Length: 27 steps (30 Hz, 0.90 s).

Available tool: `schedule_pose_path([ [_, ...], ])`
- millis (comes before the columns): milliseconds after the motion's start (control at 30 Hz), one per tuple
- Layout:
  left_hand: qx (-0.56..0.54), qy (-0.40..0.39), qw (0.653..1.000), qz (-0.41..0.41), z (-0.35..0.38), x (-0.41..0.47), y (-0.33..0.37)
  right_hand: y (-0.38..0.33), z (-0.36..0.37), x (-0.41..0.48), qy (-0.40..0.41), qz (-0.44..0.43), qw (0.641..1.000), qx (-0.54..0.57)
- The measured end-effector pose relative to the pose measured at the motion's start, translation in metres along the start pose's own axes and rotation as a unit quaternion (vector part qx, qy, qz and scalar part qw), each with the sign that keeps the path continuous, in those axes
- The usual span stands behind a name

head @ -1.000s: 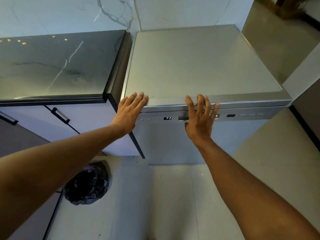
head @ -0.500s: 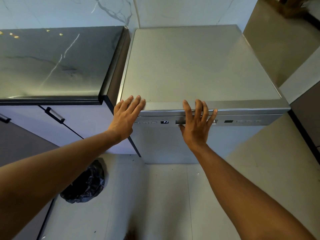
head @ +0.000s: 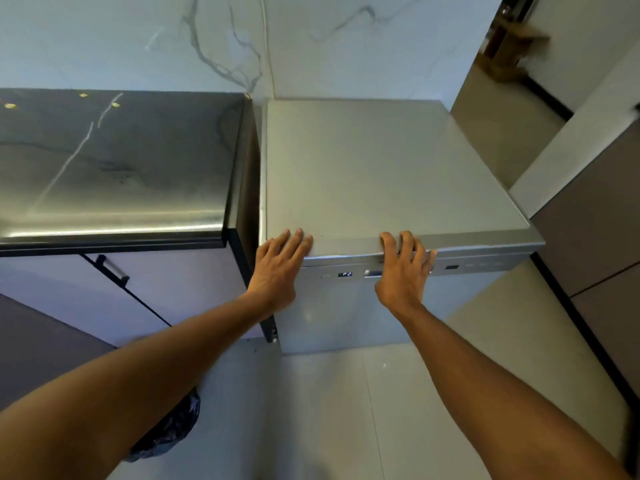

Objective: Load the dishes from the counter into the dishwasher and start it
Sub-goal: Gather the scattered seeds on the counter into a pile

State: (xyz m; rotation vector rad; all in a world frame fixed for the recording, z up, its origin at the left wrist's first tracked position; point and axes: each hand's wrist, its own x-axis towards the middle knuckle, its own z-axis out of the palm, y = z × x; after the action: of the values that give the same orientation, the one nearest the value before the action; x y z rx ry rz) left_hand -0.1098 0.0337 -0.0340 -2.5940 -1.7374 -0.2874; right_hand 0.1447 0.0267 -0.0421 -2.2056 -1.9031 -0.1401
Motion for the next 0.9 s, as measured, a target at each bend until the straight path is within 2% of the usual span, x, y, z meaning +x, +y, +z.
schedule_pose_path([
  [133, -0.113, -0.024, 0.993, 0.026, -0.032, -0.002, -0.016, -0.008, -0.022, 0.002, -0.047, 0.009, 0.999, 0.005],
  [200, -0.191, -0.007, 0.982, 0.006, -0.049, -0.014, -0.040, -0.017, -0.036, 0.008, -0.053, 0.029, 0.997, 0.041],
  [267, -0.210, 0.062, 0.976, -0.015, -0.059, -0.029, -0.073, -0.036, -0.048, 0.016, -0.031, 0.053, 0.989, 0.138],
  [367, -0.185, 0.165, 0.968, -0.028, -0.067, -0.047, -0.129, -0.081, -0.052, 0.025, 0.021, 0.070, 0.957, 0.280],
  [467, -0.154, 0.186, 0.967, -0.076, -0.086, -0.057, -0.187, -0.153, -0.046, 0.040, 0.056, 0.015, 0.936, 0.347],
  [567, -0.110, 0.190, 0.965, -0.143, -0.100, -0.068, -0.248, -0.240, -0.032, 0.056, 0.039, -0.074, 0.920, 0.383],
  [733, -0.084, 0.186, 0.934, -0.294, -0.109, -0.074, -0.324, -0.356, 0.000, 0.093, -0.037, -0.247, 0.909, 0.334],
  [900, -0.044, 0.163, 0.902, -0.396, -0.103, -0.070, -0.401, -0.446, 0.033, 0.135, -0.140, -0.253, 0.898, 0.331],
])
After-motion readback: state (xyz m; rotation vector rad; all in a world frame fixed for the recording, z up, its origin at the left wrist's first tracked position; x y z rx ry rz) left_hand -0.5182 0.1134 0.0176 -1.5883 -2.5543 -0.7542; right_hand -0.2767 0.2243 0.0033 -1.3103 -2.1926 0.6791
